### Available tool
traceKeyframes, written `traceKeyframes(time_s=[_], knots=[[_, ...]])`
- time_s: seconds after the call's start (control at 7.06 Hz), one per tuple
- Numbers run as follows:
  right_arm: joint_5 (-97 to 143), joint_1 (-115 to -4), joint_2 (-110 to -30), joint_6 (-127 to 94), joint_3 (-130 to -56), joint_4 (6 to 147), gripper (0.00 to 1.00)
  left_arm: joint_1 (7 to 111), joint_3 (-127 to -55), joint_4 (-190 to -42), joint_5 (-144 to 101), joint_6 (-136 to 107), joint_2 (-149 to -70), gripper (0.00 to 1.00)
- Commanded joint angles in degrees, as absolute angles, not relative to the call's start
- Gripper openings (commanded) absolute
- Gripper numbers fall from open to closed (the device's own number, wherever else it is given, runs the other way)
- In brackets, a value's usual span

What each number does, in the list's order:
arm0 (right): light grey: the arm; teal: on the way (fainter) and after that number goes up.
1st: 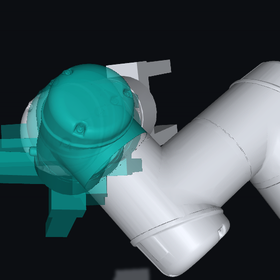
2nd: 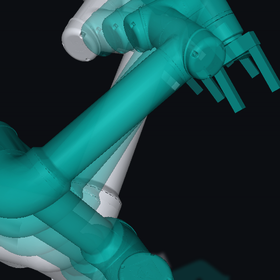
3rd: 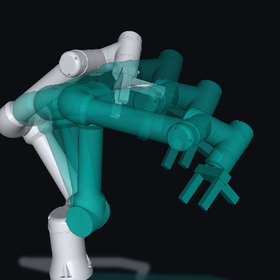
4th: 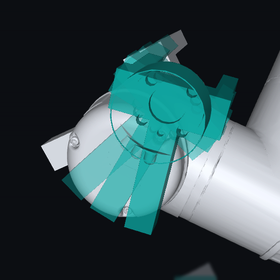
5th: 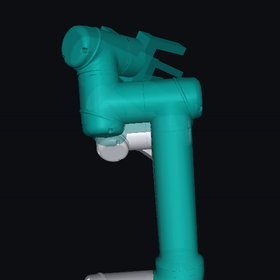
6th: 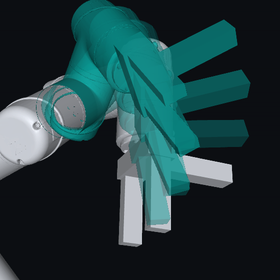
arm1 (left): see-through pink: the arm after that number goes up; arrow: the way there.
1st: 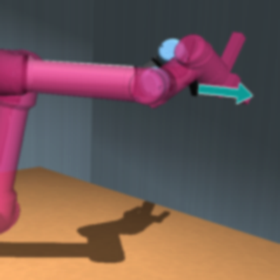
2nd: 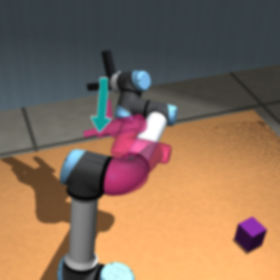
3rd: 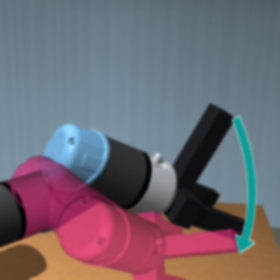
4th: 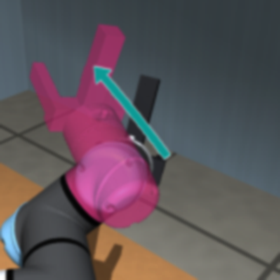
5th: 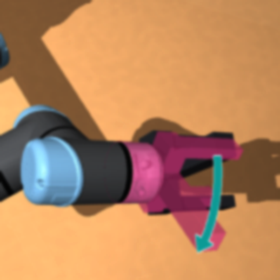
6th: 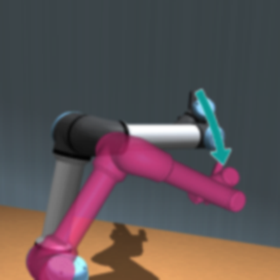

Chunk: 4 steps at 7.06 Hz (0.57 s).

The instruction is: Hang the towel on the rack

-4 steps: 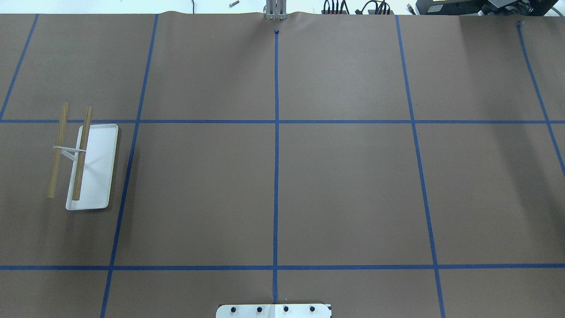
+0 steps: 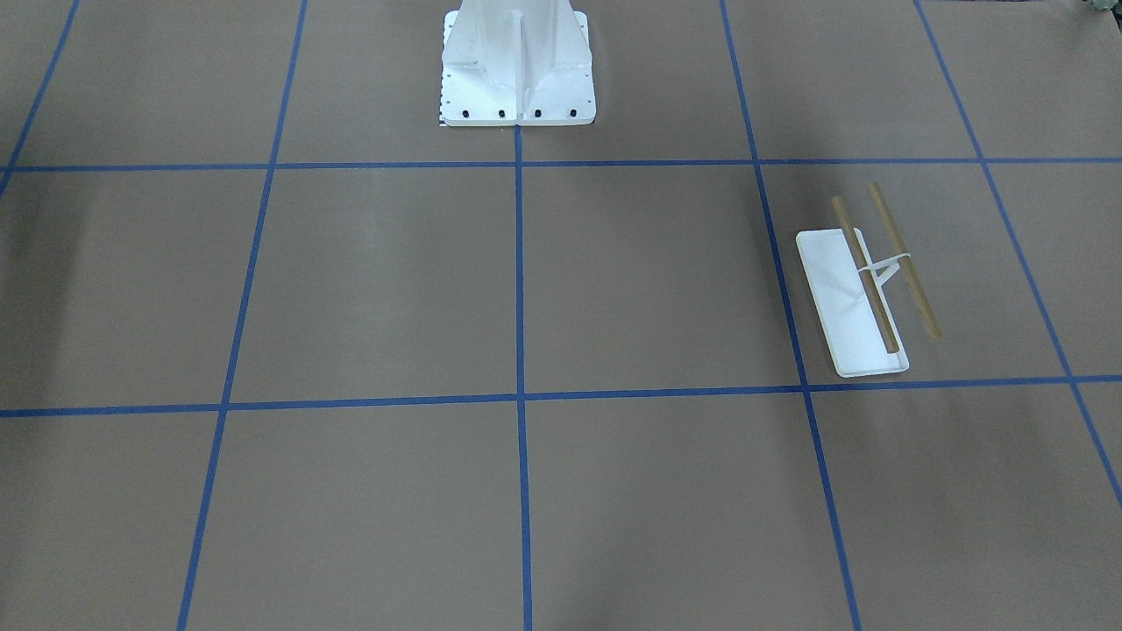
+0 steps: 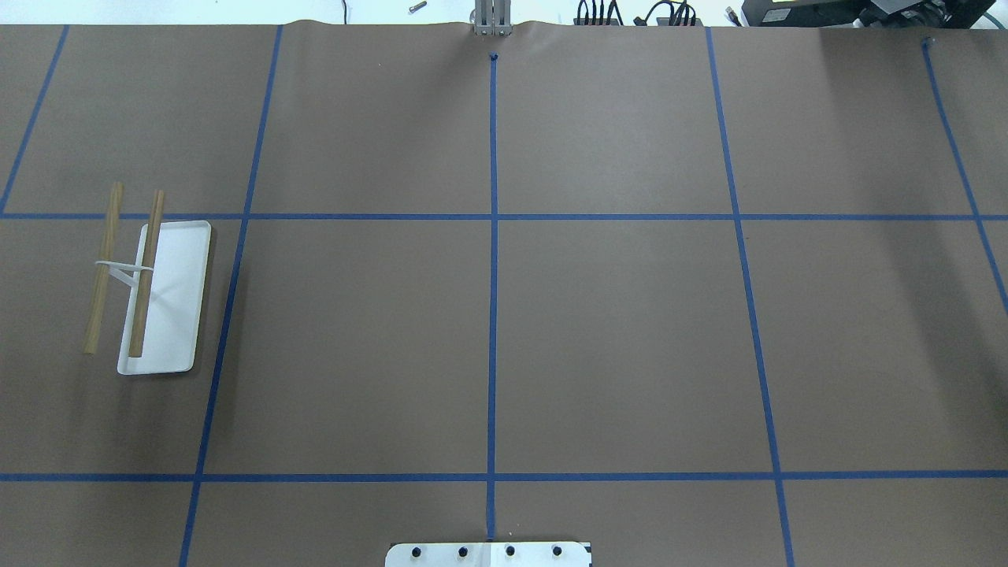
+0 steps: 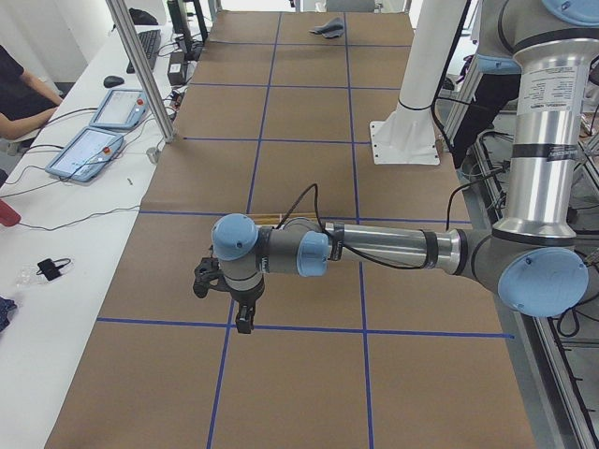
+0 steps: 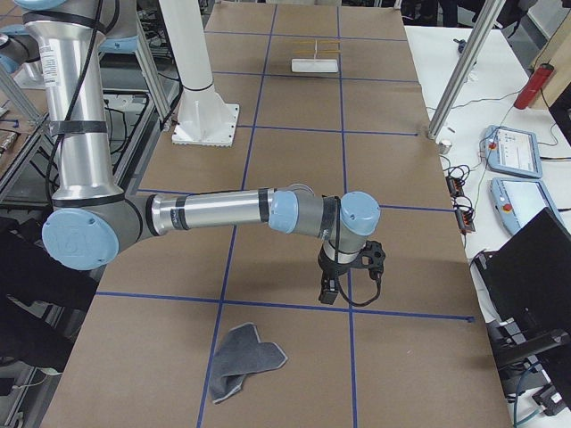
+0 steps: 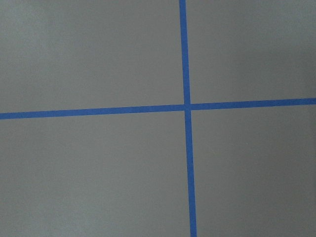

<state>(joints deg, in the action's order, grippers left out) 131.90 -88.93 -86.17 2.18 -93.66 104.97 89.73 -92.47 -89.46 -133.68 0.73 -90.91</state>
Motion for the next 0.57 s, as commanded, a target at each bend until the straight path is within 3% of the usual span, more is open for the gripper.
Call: traceKeyframes(time_s=[0.0,0.43], knots=[[131.92,-88.94,-86.22,2.11,-93.6,104.94,1.0,89.65,-92.55,-89.47,-133.68,0.7,-90.97,0.98],[131.84,-88.95,-86.22,2.11,-93.34,104.94,1.0,89.65,-92.64,-89.39,-133.59,0.7,-91.05,0.98]])
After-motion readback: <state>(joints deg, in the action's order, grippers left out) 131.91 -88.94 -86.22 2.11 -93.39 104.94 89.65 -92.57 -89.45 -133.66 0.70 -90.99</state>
